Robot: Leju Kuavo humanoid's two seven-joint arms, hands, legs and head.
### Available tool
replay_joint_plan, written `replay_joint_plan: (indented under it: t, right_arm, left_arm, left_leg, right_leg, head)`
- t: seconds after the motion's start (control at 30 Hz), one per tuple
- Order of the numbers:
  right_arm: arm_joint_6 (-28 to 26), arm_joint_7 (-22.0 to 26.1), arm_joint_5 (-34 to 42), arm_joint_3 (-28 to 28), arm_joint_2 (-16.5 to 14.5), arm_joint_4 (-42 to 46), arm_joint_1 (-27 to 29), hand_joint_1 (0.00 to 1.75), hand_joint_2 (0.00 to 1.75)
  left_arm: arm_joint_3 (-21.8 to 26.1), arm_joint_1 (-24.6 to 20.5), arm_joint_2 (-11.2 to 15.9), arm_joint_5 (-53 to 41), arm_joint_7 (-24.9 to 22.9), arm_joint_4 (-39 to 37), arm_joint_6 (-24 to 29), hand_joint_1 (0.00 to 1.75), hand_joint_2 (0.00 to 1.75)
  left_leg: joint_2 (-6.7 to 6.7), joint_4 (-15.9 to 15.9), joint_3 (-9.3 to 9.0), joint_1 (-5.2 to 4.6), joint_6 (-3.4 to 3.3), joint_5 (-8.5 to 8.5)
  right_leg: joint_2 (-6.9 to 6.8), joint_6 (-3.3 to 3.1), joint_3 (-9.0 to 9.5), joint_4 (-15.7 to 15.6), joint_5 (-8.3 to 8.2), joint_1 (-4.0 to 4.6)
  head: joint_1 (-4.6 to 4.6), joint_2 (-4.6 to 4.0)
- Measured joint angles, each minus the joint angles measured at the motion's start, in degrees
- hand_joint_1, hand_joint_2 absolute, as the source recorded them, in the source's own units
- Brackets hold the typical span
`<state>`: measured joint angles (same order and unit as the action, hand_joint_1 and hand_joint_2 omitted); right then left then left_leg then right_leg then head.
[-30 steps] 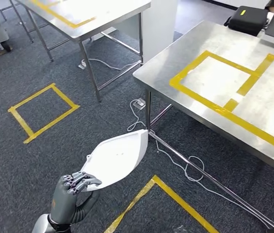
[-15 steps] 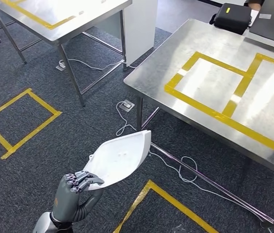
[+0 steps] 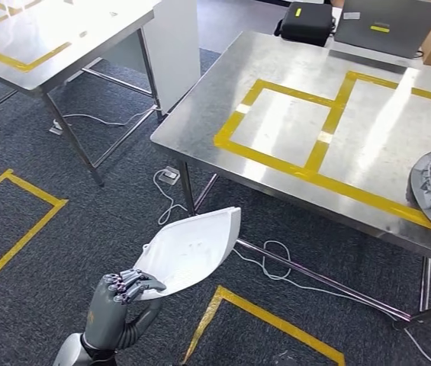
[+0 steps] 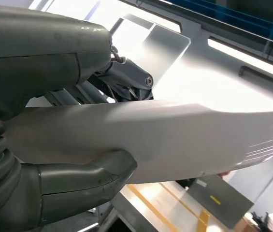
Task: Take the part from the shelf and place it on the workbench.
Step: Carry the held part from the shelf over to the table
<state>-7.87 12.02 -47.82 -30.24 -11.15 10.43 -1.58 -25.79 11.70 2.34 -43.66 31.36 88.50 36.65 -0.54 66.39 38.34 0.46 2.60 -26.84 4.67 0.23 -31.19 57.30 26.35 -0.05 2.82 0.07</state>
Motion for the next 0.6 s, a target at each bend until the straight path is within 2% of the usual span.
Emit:
replay_joint_plan:
  t: [0.07,0.1,0.13,0.17,0.2,0.27,0.33,0.37,0.4,0.43,0.47,0.5,0.53,0.57,0.6]
  right_arm:
    - [0.00,-0.02,0.00,-0.01,0.01,0.00,-0.09,0.00,0.00]
    - [-0.01,-0.03,-0.01,-0.02,0.02,0.00,-0.11,0.00,0.00]
    - [-0.01,-0.03,-0.03,-0.02,0.02,0.00,-0.07,0.00,0.00]
    - [-0.01,-0.04,-0.05,-0.03,0.02,0.00,0.04,0.00,0.00]
    - [-0.01,-0.03,-0.09,-0.04,0.02,0.00,0.21,0.00,0.00]
    - [-0.01,-0.02,-0.14,-0.07,0.02,0.00,0.37,0.00,0.00]
    - [0.02,-0.01,-0.23,-0.08,0.02,0.00,0.18,0.00,0.00]
    - [0.04,-0.01,-0.31,-0.08,0.02,0.00,0.08,0.00,0.00]
    - [0.07,-0.01,-0.38,-0.08,0.02,0.00,0.05,0.00,0.00]
    - [0.08,-0.01,-0.44,-0.08,0.02,0.00,0.10,0.00,0.00]
    - [0.09,-0.02,-0.50,-0.08,0.02,0.00,0.17,0.00,0.00]
    - [0.09,-0.01,-0.56,-0.08,0.02,0.00,0.21,0.00,0.00]
    - [0.09,-0.01,-0.66,-0.08,0.02,0.00,0.16,0.00,0.00]
    - [0.11,0.01,-0.79,-0.07,0.02,0.00,0.03,0.00,0.00]
    - [0.12,0.04,-0.92,-0.07,0.02,0.00,-0.10,0.00,0.00]
  left_arm:
    - [-0.02,-0.12,-0.02,-0.13,-0.03,-0.03,-0.20,1.75,1.75]
    - [-0.03,-0.20,-0.03,-0.29,-0.08,-0.07,-0.36,1.75,1.75]
    - [-0.05,-0.32,-0.04,-0.48,-0.16,-0.11,-0.51,1.75,1.75]
    - [-0.09,-0.46,-0.04,-0.67,-0.23,-0.14,-0.68,1.75,1.75]
    - [-0.16,-0.68,-0.07,-0.87,-0.32,-0.16,-0.89,1.75,1.75]
    - [-0.35,-1.05,-0.17,-1.06,-0.42,-0.17,-1.28,1.75,1.75]
    - [-0.48,-1.19,-0.22,-1.14,-0.49,-0.23,-1.61,1.75,1.75]
    - [-0.54,-1.23,-0.21,-1.23,-0.51,-0.28,-1.77,1.75,1.75]
    - [-0.62,-1.30,-0.20,-1.42,-0.52,-0.34,-1.89,1.75,1.75]
    - [-0.73,-1.40,-0.20,-1.63,-0.52,-0.39,-1.97,1.75,1.75]
    - [-0.86,-1.50,-0.20,-1.84,-0.52,-0.42,-2.02,1.75,1.75]
    - [-0.97,-1.59,-0.21,-1.99,-0.52,-0.43,-2.04,1.75,1.75]
    - [-1.04,-1.66,-0.22,-2.09,-0.52,-0.44,-2.04,1.75,1.75]
    - [-1.07,-1.70,-0.22,-2.18,-0.52,-0.45,-2.05,1.75,1.75]
    - [-1.08,-1.75,-0.21,-2.29,-0.52,-0.46,-2.04,1.75,1.75]
  left_leg:
    - [-2.46,-7.33,-3.91,0.43,-0.09,2.28]
    - [-3.31,-9.13,-4.83,0.50,-0.30,2.40]
    - [-3.57,-9.76,-5.12,0.43,-0.65,2.13]
    - [-3.11,-9.88,-5.11,0.35,-1.09,2.13]
    - [-2.50,-10.03,-5.15,0.31,-1.54,2.22]
    - [-1.21,-10.33,-5.27,0.38,-2.39,2.34]
    - [0.25,-10.38,-5.27,0.24,-2.88,2.25]
    - [1.02,-10.38,-5.27,0.13,-2.97,2.19]
    - [1.78,-10.37,-5.30,0.05,-3.02,2.09]
    - [2.49,-10.37,-5.36,0.00,-3.02,1.96]
    - [3.12,-10.37,-5.51,-0.03,-2.95,1.81]
    - [3.72,-10.37,-5.74,-0.04,-2.80,1.56]
    - [4.28,-10.32,-6.03,-0.15,-2.53,1.24]
    - [4.81,-10.30,-6.31,-0.26,-2.20,0.80]
    - [5.29,-10.31,-6.58,-0.35,-1.81,0.34]
  right_leg:
    - [1.47,0.65,-0.25,0.26,0.11,-0.05]
    - [2.06,1.06,-0.51,0.32,0.10,-0.13]
    - [2.62,1.51,-0.88,0.27,0.05,-0.24]
    - [3.14,1.93,-1.15,0.09,-0.06,-0.44]
    - [2.93,2.30,-1.34,0.11,-0.02,-0.54]
    - [0.13,2.85,-2.54,2.55,1.70,-0.44]
    - [-3.31,3.25,-5.93,9.68,5.58,-0.39]
    - [-3.97,3.41,-7.89,13.71,7.31,-0.44]
    - [-4.21,3.52,-9.25,16.52,8.15,-0.48]
    - [-4.33,3.55,-9.52,17.15,7.78,-0.49]
    - [-4.52,3.49,-8.48,15.23,6.33,-0.47]
    - [-5.16,3.34,-6.36,11.38,4.32,-0.40]
    - [-6.44,3.09,-3.93,6.81,2.65,-0.26]
    - [-7.49,2.78,-1.94,3.21,1.73,-0.13]
    - [-8.25,2.42,-0.72,0.92,1.46,0.02]
  head:
    - [-0.02,0.00]
    - [-0.02,0.00]
    - [-0.03,0.01]
    - [-0.06,0.01]
    - [-0.04,0.01]
    - [-0.52,0.00]
    - [-1.05,0.00]
    - [-1.13,0.00]
    - [-1.13,0.00]
    - [-1.14,0.00]
    - [-1.14,0.00]
    - [-1.15,0.00]
    - [-1.18,0.00]
    - [-1.15,0.00]
    - [-1.10,0.00]
